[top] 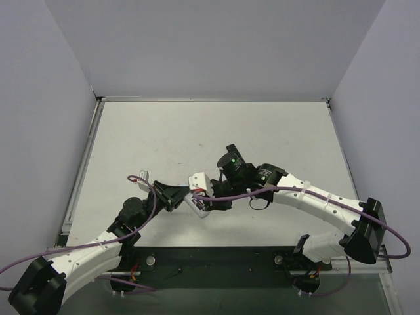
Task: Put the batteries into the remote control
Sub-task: Load the battery into the remote control.
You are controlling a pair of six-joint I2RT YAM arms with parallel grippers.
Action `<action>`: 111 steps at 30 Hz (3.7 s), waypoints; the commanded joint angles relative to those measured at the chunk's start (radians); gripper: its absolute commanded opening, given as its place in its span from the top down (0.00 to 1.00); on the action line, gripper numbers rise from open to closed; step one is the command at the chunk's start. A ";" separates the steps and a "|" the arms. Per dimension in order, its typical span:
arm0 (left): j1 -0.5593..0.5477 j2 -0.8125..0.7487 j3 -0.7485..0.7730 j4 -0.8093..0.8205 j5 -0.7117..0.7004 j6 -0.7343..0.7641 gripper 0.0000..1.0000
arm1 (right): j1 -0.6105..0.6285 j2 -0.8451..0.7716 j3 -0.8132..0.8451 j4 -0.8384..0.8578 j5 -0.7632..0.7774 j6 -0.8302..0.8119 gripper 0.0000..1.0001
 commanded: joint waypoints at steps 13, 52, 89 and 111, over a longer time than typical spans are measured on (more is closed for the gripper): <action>0.000 -0.007 0.045 0.088 0.015 0.015 1.00 | 0.005 0.048 0.010 0.063 -0.033 0.032 0.90; 0.003 0.002 0.054 0.128 0.052 0.041 1.00 | 0.029 0.067 0.039 0.045 0.018 0.050 0.81; 0.012 0.023 0.065 0.148 0.104 0.039 1.00 | -0.006 -0.027 0.042 0.020 -0.128 -0.062 0.67; 0.012 0.043 0.079 0.166 0.136 0.039 1.00 | -0.017 0.002 0.045 0.020 -0.198 -0.174 0.78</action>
